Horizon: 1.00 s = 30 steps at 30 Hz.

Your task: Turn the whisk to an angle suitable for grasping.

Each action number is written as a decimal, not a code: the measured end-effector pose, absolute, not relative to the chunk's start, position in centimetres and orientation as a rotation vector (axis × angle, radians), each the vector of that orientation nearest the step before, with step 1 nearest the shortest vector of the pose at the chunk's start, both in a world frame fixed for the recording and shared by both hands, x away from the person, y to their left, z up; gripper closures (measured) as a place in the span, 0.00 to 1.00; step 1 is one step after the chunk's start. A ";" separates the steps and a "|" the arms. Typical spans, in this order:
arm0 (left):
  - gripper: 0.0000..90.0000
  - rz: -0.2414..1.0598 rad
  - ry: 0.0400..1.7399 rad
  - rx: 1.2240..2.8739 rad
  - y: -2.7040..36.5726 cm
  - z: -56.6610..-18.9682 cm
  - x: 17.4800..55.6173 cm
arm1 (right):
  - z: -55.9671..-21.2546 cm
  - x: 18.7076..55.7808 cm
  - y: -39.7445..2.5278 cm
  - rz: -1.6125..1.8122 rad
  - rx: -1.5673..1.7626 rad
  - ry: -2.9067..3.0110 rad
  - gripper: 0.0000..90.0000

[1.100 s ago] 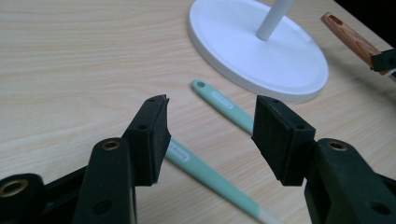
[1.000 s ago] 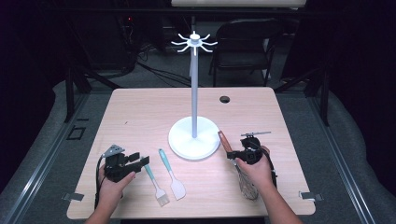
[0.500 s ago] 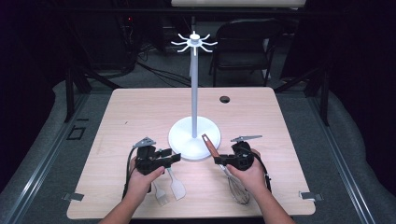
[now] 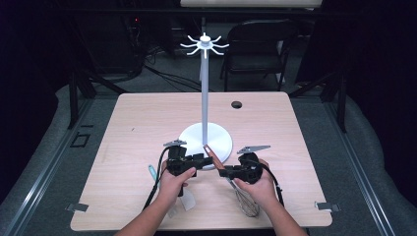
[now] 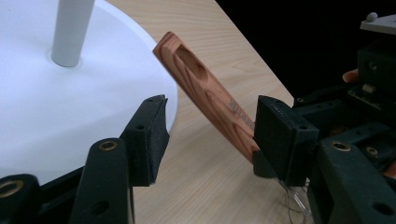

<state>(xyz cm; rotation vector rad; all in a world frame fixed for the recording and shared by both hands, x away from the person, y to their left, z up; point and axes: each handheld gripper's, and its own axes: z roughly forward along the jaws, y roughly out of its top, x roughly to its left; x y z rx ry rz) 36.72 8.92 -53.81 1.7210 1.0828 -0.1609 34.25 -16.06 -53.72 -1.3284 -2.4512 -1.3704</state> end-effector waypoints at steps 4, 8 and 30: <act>0.48 -0.191 1.095 1.713 8.1 -54.0 37.0 | -53.7 34.2 -15.9 -1.393 -1.312 -2.444 0.79; 0.49 -0.220 1.109 1.695 7.7 -54.3 37.2 | -53.6 34.1 -15.7 -1.415 -1.297 -2.431 0.79; 0.62 -0.155 1.149 1.683 8.2 -54.0 37.5 | -54.0 32.7 -15.4 -1.273 -1.200 -2.613 0.78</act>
